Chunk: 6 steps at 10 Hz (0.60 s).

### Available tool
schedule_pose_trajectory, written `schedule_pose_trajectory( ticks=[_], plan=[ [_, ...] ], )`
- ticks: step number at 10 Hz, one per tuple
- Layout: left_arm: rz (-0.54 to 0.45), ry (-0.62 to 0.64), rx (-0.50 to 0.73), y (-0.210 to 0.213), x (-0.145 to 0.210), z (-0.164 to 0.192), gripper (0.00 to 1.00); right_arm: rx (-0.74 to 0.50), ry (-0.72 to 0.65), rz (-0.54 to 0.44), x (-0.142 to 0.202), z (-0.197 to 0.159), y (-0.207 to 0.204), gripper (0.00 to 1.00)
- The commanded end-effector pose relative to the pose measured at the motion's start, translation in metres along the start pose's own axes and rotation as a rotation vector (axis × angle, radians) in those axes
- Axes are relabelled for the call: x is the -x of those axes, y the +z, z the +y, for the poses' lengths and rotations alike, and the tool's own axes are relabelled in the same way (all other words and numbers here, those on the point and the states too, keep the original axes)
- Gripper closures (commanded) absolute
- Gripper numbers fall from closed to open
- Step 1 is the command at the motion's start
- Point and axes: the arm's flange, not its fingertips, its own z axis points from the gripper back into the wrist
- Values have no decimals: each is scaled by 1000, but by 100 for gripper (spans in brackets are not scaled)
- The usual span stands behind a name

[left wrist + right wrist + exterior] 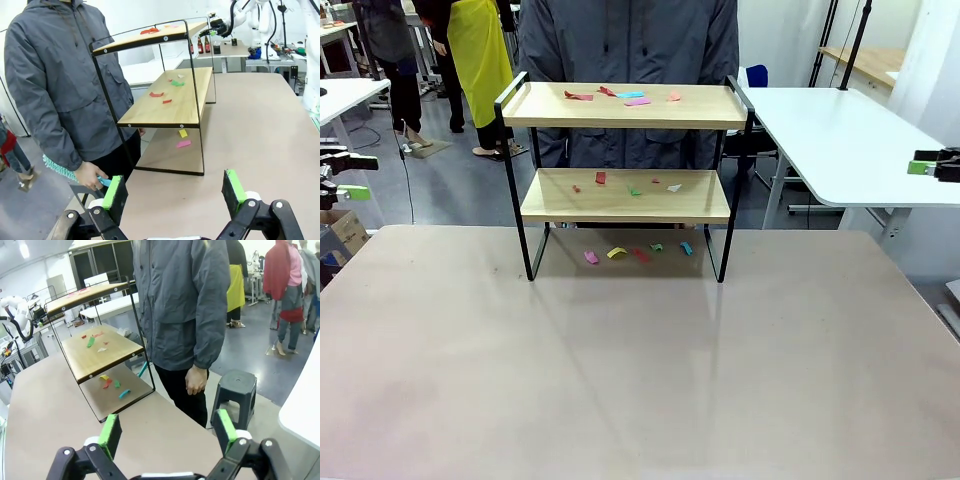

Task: Clean the shelf.
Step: Pick up the Duster handed by the human.

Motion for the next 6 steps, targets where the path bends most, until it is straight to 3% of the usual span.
schedule_pose_trajectory(
  ticks=[1, 2, 6],
  plan=[
    [-55, 13, -5, 1, 3, 6, 0, -4, 1, 11, 0, 2, 0, 0],
    [0, 0, 0, 0, 0, 0, 0, -4, 1, 11, 0, 2, 0, 0],
    [0, 0, 0, 0, 0, 0, 0, -4, 1, 11, 0, 2, 0, 0]
  ],
)
